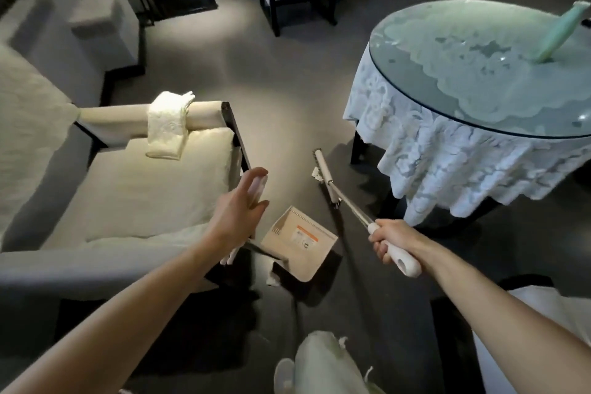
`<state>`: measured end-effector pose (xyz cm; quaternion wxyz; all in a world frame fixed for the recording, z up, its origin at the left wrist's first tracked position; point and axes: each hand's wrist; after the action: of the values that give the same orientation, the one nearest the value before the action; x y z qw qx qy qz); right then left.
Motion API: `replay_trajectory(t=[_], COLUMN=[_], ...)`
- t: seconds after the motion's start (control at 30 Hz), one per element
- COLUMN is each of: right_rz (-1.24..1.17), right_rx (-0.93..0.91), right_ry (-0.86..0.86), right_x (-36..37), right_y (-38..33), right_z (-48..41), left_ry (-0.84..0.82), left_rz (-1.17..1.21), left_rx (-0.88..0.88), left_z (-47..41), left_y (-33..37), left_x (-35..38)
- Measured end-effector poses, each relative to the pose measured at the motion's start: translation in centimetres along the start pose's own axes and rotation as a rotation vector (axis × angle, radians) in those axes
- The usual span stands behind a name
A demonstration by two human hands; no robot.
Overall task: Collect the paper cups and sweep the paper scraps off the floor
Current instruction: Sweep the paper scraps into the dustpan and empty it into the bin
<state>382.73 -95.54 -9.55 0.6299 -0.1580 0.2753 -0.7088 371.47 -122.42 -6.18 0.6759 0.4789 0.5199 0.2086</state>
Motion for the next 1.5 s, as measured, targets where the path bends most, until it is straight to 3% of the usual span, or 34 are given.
replay_trajectory(t=[0.43, 0.8, 0.93, 1.13, 1.33, 1.5], right_rz=[0.269, 0.523, 0.469, 0.453, 0.309, 0.394], right_rx=[0.09, 0.214, 0.278, 0.337, 0.386, 0.406], right_ry=[0.035, 0.016, 0.004, -0.01, -0.001, -0.08], right_x=[-4.7, -3.3, -3.1, -1.0, 5.3, 9.9], right_y=[-15.7, -15.6, -13.3, -7.9, 0.2, 4.8], right_z=[-20.4, -25.8, -23.8, -18.0, -9.6, -1.9], left_ry=[-0.173, -0.056, -0.053, -0.113, -0.16, -0.187], left_rz=[-0.133, -0.206, -0.21, -0.024, 0.089, 0.053], left_rx=[-0.104, -0.233, -0.233, -0.146, -0.021, 0.007], left_z=[-20.3, -26.7, -25.4, -19.6, -10.4, -1.3], left_y=[-9.3, -13.7, -13.8, -12.6, -10.7, -9.5], left_x=[-0.4, -0.5, -1.3, -1.8, -4.2, -5.8])
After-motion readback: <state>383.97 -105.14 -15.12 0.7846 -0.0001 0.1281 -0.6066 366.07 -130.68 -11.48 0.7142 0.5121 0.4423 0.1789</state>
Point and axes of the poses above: each hand's wrist, its own z-axis away from the middle knuckle, its own x-axis out of the palm, y = z × x, and after that the axes turned 12 degrees about z, right-handed
